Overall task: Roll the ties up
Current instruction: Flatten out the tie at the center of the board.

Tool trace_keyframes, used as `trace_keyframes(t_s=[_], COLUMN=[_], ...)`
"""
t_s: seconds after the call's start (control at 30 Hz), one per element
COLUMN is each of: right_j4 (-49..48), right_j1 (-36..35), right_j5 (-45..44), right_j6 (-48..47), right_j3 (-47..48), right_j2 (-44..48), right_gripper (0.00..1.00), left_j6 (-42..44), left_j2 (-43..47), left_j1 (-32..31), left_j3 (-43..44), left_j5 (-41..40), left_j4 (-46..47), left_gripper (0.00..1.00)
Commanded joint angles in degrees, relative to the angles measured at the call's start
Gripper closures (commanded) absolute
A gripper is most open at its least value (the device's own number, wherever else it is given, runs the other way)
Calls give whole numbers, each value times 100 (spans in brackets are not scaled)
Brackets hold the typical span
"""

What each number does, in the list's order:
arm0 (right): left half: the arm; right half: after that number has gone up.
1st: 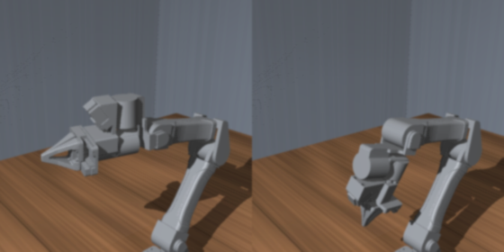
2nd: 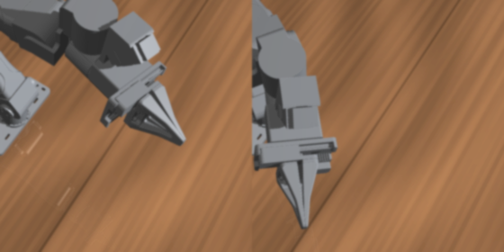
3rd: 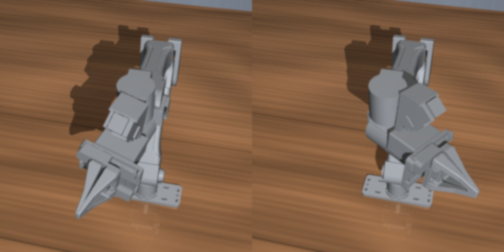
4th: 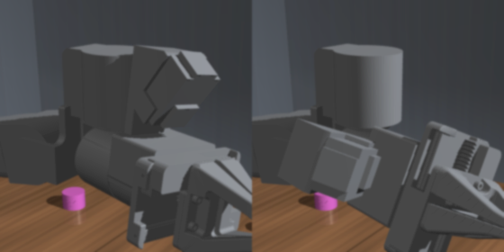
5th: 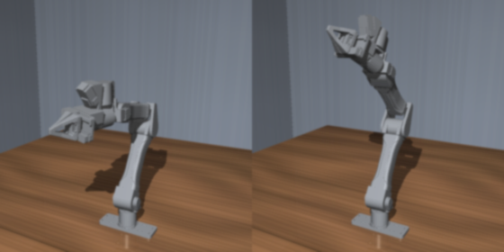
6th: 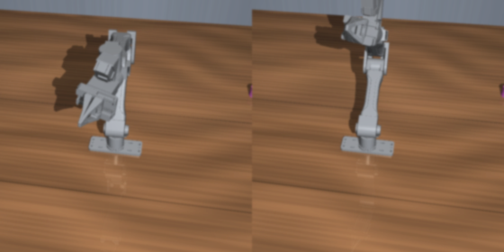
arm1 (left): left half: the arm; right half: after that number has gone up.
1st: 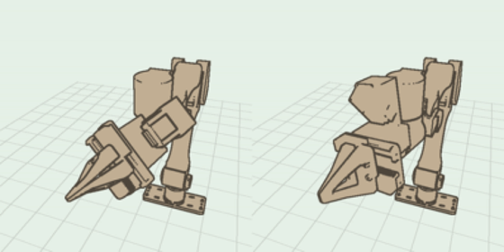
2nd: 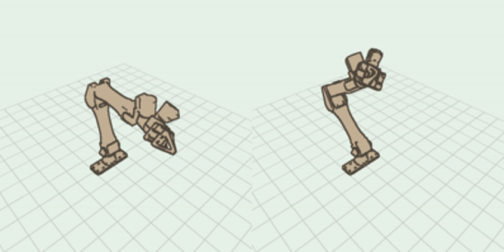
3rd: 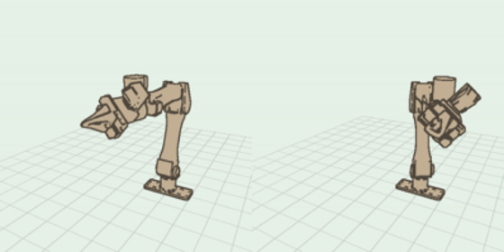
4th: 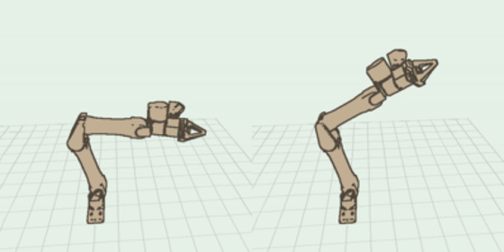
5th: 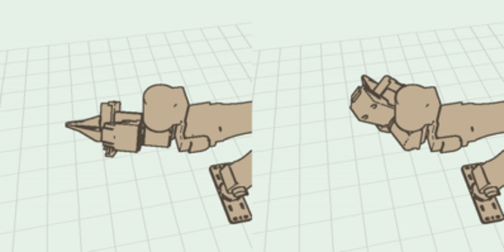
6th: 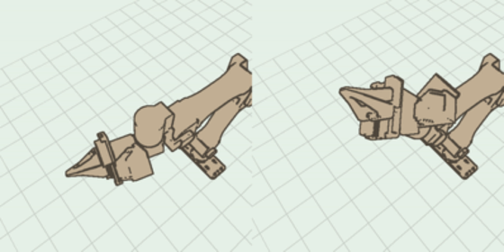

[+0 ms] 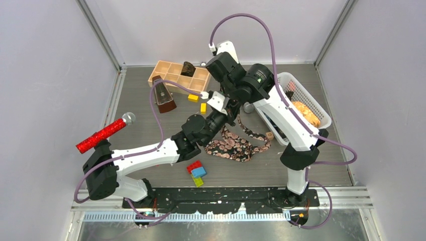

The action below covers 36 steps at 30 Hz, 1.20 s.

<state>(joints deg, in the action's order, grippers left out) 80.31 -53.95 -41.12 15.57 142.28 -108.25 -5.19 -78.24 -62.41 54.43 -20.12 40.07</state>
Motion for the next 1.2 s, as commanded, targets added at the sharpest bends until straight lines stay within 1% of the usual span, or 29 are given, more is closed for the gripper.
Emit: trace_keyframes(t_s=[0.0, 0.1, 0.13, 0.17, 0.2, 0.23, 0.27, 0.33, 0.37, 0.4, 0.43, 0.47, 0.5, 0.53, 0.57, 0.63, 0.7, 0.8, 0.87, 1.03, 1.1, 1.17], right_j4=[-189, -524, -670, -1014, -1200, -1573, -1739, -2178, -2481, -2637, -2914, -3065, -3318, -3451, -3663, -3898, -4053, -4226, -4312, -4562, -4703, -4785], right_j1=[60, 99, 114, 127, 154, 169, 191, 202, 206, 209, 210, 210, 210, 210, 210, 210, 210, 210, 210, 210, 210, 210], right_j5=[76, 419, 534, 785, 911, 1093, 1113, 938, 708, 569, 289, 166, -40, -126, -250, -390, -447, -383, -319, -150, 41, 267], right_j6=[100, -3, -20, -28, -19, -8, -5, 6, 2, -8, -28, -41, -62, -80, -118, -170, -206, -209, -186, -178, -228, -325], right_j3=[521, 966, 972, 846, 732, 468, 301, -236, -708, -960, -1476, -1730, -2248, -2477, -2921, -3465, -3947, -4495, -5064, -5980, -6305, -6580], right_j2=[267, 416, 615, 741, 1053, 1206, 1529, 2025, 2206, 2568, 2925, 3091, 3433, 3591, 3890, 4260, 4556, 4889, 5109, 5651, 5823, 5931], right_gripper=[76, 65, 59, 52, 41, 37, 32, 27, 27, 26, 26, 25, 26, 25, 25, 25, 26, 26, 26, 26, 26, 26], left_j6=[157, 217, 220, 202, 143, 56, -47, -185, -232, -271, -317, -386, -473, -585, -702, -865, -896, -879, -853, -755, -703, -650], left_j2=[67, 117, 138, 146, 166, 186, 199, 245, 267, 299, 319, 330, 318, 293, 242, 98, -141, -639, -994, -2036, -2271, -2280], left_j1=[-16, -1, 12, 36, 80, 132, 185, 274, 325, 377, 442, 530, 666, 810, 951, 1189, 1352, 1506, 1565, 1716, 1761, 1802], left_j3=[225, 395, 463, 531, 603, 701, 816, 1104, 1263, 1456, 1641, 1862, 2101, 2369, 2690, 3413, 4382, 5798, 6678, 8997, 9588, 9695], left_j5=[-158, -163, -142, -70, 41, 178, 337, 604, 742, 876, 1027, 1166, 1331, 1528, 1710, 1956, 2257, 2570, 2800, 3172, 3282, 3421], left_j4=[408, 175, 85, -6, -105, -237, -383, -706, -911, -1113, -1320, -1547, -1784, -2166, -2471, -3134, -3817, -4840, -5375, -6665, -6912, -6866], left_gripper=[100, 100, 100, 100, 100, 100, 100, 100, 100, 100, 100, 100, 100, 100, 100, 100, 100, 100, 100, 100, 100, 100])
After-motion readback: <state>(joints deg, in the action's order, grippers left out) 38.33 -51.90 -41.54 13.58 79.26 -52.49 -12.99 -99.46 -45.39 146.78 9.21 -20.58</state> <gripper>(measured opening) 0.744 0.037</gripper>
